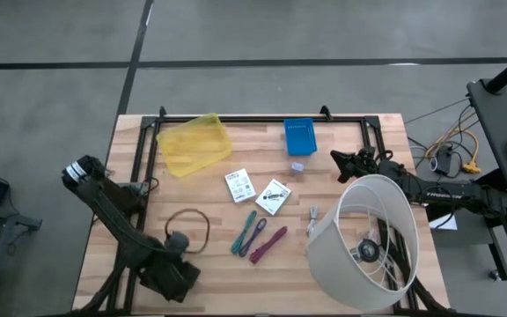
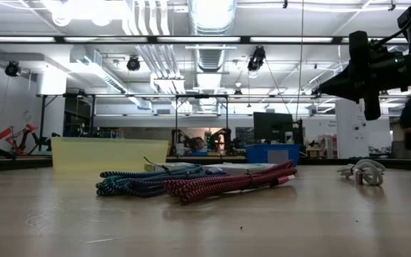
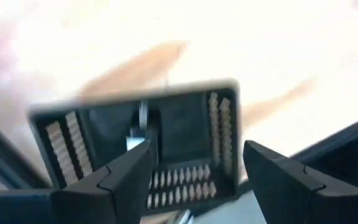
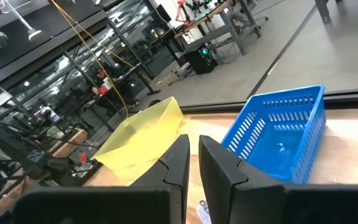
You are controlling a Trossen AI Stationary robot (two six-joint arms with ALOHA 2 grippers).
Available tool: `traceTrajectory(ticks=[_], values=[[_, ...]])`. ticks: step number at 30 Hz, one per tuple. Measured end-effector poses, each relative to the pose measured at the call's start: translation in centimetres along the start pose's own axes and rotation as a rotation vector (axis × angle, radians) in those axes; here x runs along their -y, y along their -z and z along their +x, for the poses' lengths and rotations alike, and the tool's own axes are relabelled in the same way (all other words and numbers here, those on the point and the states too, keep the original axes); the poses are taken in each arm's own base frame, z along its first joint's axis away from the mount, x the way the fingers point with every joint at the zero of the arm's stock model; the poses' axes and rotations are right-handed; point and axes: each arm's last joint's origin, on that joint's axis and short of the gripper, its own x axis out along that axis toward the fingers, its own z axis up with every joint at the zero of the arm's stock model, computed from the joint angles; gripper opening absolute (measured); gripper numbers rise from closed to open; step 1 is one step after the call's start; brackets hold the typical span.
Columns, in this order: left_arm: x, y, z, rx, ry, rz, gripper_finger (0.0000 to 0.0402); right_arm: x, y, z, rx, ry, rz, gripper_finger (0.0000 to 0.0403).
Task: Pick and place items into bin
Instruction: Put the white charger adapter into the black bin
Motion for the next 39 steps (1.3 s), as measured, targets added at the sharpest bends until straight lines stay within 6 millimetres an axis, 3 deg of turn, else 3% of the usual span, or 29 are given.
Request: traceTrajectory(ticks=[8,11,13,21,29,39], values=[[-1.6,-4.0,-4.7,0.727,0.301,0.055,0.0234,-0.2,-0.2,0.0,0.022,-0.015,-0.035,0.0027],[-2.1,-5.5,-6.2,1.029,0.325,0.096,0.0235,-0.4,-0.6,0.0,0.055,-0.038,-0.058,0.0027],[-2.4,-6.4,-7.1,1.137,0.297,0.124,0.0235,-0.6,-0.8,-0.1,0.083,-0.055,-0.073,0.0031],[-3.6,-9.8,-9.8,1.1,0.203,0.229,0.0235,-0.8,-1.1,-0.1,0.108,-0.073,-0.082,0.0079],[-2.5,-14.0,-13.4,1.134,0.293,0.441,0.0235,-1.8,-2.4,-0.1,0.136,-0.084,-0.137,0.0143],[-2.3,-18.0,-14.3,1.156,0.332,0.551,0.0235,-3.6,-5.0,-0.6,0.035,-0.017,-0.349,0.0169]])
